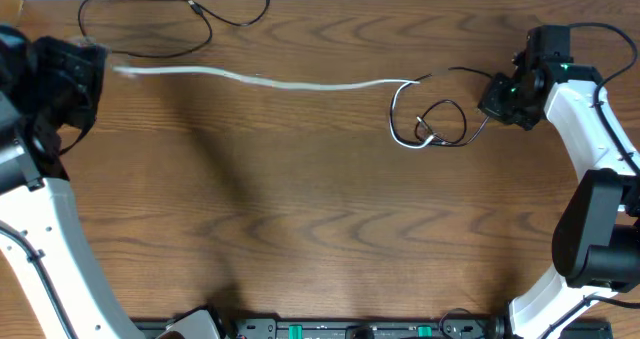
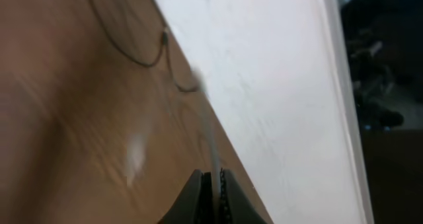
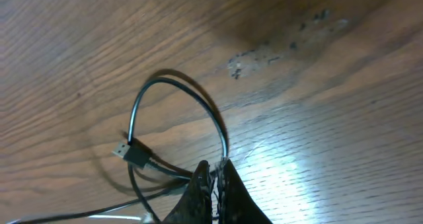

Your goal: Untangle cables

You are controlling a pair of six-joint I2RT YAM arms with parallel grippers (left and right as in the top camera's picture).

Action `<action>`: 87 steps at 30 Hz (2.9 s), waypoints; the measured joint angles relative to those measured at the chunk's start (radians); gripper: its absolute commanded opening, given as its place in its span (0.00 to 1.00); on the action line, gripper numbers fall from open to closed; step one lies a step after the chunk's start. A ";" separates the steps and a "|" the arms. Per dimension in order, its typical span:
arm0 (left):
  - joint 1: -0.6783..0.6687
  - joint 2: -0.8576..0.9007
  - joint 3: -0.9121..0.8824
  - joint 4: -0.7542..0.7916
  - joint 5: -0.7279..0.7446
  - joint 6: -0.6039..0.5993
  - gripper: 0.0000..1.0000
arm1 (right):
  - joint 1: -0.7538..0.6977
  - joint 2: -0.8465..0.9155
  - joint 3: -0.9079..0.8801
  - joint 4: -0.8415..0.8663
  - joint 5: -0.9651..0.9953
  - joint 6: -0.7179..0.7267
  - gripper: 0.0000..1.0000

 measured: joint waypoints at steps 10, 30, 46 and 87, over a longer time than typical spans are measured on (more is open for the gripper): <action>-0.037 0.000 0.000 -0.111 -0.015 0.047 0.07 | 0.040 0.000 0.000 -0.014 -0.056 0.002 0.60; -0.349 0.000 0.000 -0.208 0.037 0.069 0.07 | 0.112 -0.067 -0.001 -0.030 -0.772 -0.570 0.99; -0.428 -0.138 0.000 0.216 0.156 -0.288 0.08 | 0.603 -0.124 -0.002 0.291 -0.453 -0.713 0.91; -0.428 -0.211 -0.001 0.248 0.089 -0.380 0.07 | 0.623 -0.124 -0.002 0.336 -0.301 -0.594 0.17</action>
